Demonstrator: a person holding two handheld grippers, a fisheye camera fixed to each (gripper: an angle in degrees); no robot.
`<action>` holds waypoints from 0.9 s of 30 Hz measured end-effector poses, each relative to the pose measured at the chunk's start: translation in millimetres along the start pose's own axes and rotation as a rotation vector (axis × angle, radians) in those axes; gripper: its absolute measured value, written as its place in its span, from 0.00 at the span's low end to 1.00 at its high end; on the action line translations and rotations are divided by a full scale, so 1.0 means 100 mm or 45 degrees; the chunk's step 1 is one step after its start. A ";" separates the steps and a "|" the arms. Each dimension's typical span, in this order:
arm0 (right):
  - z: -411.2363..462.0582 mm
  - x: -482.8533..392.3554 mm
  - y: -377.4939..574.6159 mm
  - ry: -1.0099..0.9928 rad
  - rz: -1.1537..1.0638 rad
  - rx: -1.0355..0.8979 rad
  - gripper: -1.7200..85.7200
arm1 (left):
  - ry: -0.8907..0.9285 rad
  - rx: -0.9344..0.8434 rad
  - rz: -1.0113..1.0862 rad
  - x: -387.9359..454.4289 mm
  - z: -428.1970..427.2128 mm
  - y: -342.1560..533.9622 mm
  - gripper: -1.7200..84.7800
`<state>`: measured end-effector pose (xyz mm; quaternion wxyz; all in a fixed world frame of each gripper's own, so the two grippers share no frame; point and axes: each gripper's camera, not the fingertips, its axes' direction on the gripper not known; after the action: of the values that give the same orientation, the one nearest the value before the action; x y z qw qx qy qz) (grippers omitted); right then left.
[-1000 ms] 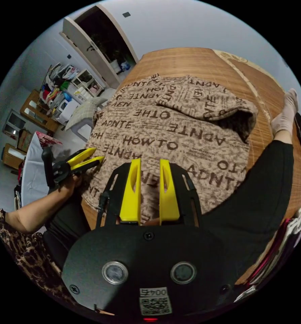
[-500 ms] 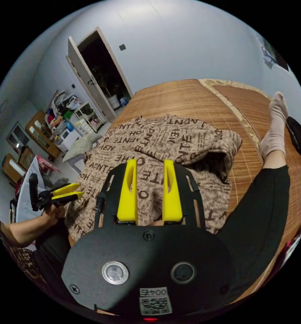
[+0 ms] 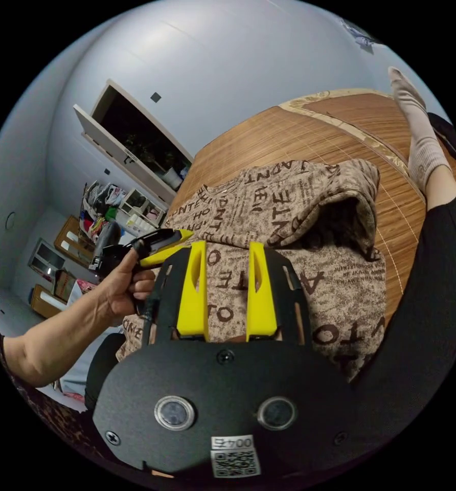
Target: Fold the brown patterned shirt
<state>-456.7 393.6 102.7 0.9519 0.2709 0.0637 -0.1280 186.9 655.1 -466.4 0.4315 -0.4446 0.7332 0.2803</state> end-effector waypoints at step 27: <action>-0.40 0.96 -1.09 0.046 0.368 -0.066 0.16 | -0.374 0.540 0.386 0.54 -0.79 -0.27 0.03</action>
<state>-397.0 306.0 -3.9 0.9658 0.2550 0.0445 0.0172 168.7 558.1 -477.9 0.5694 -0.1848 0.7632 0.2433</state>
